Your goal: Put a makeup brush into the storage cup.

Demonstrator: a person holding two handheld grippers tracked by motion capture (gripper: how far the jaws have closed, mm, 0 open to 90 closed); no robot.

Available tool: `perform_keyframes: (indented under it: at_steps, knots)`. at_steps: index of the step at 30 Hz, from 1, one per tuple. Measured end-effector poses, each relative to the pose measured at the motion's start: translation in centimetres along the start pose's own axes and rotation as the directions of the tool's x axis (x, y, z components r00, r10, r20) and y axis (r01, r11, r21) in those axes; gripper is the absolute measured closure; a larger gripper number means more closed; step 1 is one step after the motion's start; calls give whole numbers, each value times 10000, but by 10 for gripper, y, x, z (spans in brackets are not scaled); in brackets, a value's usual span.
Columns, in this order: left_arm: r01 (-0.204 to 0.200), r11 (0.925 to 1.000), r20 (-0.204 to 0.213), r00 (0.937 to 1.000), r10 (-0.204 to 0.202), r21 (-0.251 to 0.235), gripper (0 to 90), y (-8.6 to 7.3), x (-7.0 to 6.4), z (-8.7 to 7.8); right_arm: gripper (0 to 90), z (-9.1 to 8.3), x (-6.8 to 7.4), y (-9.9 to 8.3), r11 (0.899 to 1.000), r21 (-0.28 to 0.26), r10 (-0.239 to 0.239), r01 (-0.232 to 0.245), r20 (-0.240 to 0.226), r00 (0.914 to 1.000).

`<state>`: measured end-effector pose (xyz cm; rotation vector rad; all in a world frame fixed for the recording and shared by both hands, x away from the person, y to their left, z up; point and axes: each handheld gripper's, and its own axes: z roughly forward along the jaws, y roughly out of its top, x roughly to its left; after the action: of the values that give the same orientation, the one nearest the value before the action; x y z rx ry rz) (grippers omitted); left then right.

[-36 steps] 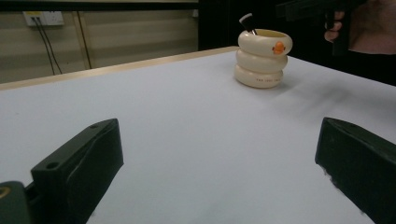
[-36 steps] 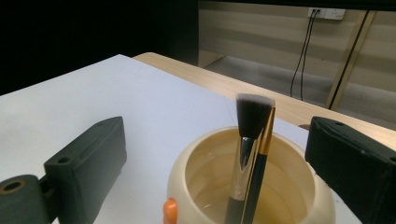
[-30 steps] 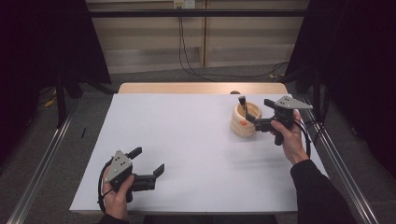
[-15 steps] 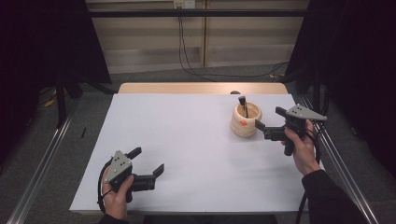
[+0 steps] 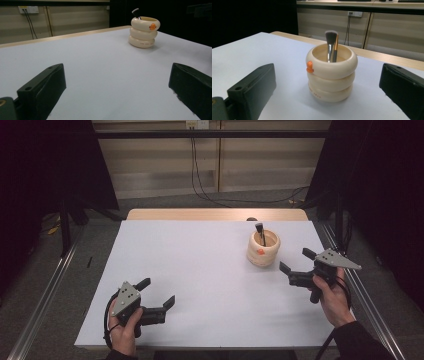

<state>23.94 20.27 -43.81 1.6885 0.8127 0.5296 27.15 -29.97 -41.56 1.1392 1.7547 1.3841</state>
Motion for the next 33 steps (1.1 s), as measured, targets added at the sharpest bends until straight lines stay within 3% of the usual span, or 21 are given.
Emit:
perform_keyframes:
  at_steps: [11,14,19,21,33]
  knots:
    - [-47,10000,-94,9999,47,-55,10,-1,-1,-5,5,-33,9,-22,9999,24,146,-147,331,9993]
    - [-49,10000,-114,9999,49,-51,10,-1,-1,-7,5,-40,10,-31,9996,234,-135,127,347,9993]
    - [-13,9999,-93,10000,12,-107,9,-2,-1,-10,6,-55,10,-36,9998,208,41,-53,588,9983]
    - [-17,9999,-169,9999,15,-110,9,-2,-2,-11,4,-61,10,-41,9993,360,72,-89,468,9989]
    - [-52,9997,-145,9999,49,-225,8,-1,0,-12,1,-67,9,-45,9998,157,90,-98,457,9989]
